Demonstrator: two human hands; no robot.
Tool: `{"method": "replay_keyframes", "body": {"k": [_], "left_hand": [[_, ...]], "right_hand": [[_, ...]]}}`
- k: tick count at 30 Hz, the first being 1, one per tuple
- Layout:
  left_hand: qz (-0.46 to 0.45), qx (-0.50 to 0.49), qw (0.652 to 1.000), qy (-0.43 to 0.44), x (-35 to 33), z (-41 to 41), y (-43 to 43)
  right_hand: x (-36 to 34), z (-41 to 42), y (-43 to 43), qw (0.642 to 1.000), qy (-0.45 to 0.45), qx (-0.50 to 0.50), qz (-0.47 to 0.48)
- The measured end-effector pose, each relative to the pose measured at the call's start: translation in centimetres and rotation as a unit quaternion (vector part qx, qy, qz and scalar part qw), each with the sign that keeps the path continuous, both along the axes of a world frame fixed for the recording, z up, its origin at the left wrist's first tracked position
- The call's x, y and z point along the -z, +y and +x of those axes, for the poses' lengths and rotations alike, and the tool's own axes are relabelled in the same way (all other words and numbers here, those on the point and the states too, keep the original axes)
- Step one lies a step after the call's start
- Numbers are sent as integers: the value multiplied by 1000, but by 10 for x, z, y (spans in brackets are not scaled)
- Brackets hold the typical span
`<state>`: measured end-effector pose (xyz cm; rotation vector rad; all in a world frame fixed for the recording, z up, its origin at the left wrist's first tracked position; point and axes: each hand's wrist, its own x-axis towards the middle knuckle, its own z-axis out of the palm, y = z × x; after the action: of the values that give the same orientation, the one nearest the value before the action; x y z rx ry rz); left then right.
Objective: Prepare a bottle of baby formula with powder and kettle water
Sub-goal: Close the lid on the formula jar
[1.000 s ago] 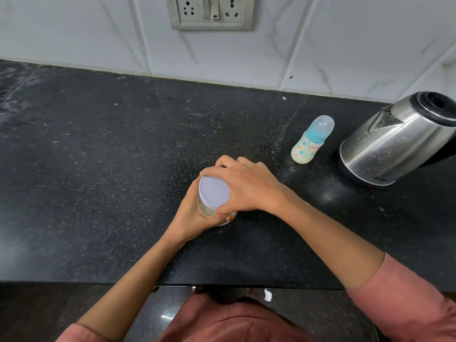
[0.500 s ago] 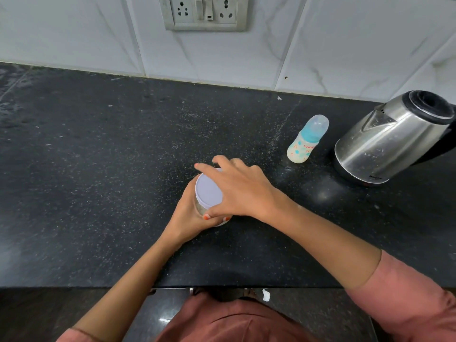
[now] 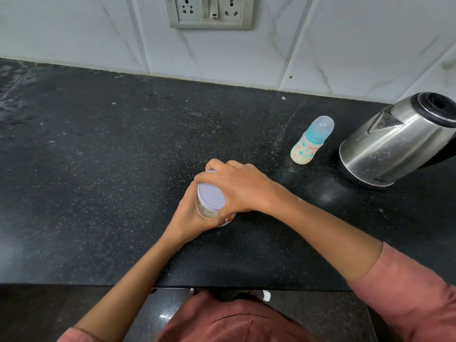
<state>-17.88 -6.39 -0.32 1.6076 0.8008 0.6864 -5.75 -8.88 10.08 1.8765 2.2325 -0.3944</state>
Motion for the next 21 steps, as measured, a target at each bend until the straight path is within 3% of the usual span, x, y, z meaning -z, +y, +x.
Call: {"method": "replay_keyframes", "body": {"k": [7, 10, 12, 15, 18, 21], "left_hand": [[29, 10, 999, -29, -4, 3, -1], [25, 3, 999, -22, 2, 1, 0], [20, -1, 1000, -8, 5, 0, 2], [18, 10, 1000, 2, 7, 0, 3], [13, 1, 1000, 23, 9, -1, 3], [8, -5, 1000, 20, 5, -1, 2]], "right_hand": [[13, -20, -9, 986, -21, 122, 110], [11, -19, -8, 986, -12, 145, 87], [4, -8, -5, 993, 17, 113, 10], [-5, 7, -1, 996, 21, -18, -86], [-3, 12, 1, 994, 41, -65, -73], [-2, 8, -1, 999, 41, -21, -22]]}}
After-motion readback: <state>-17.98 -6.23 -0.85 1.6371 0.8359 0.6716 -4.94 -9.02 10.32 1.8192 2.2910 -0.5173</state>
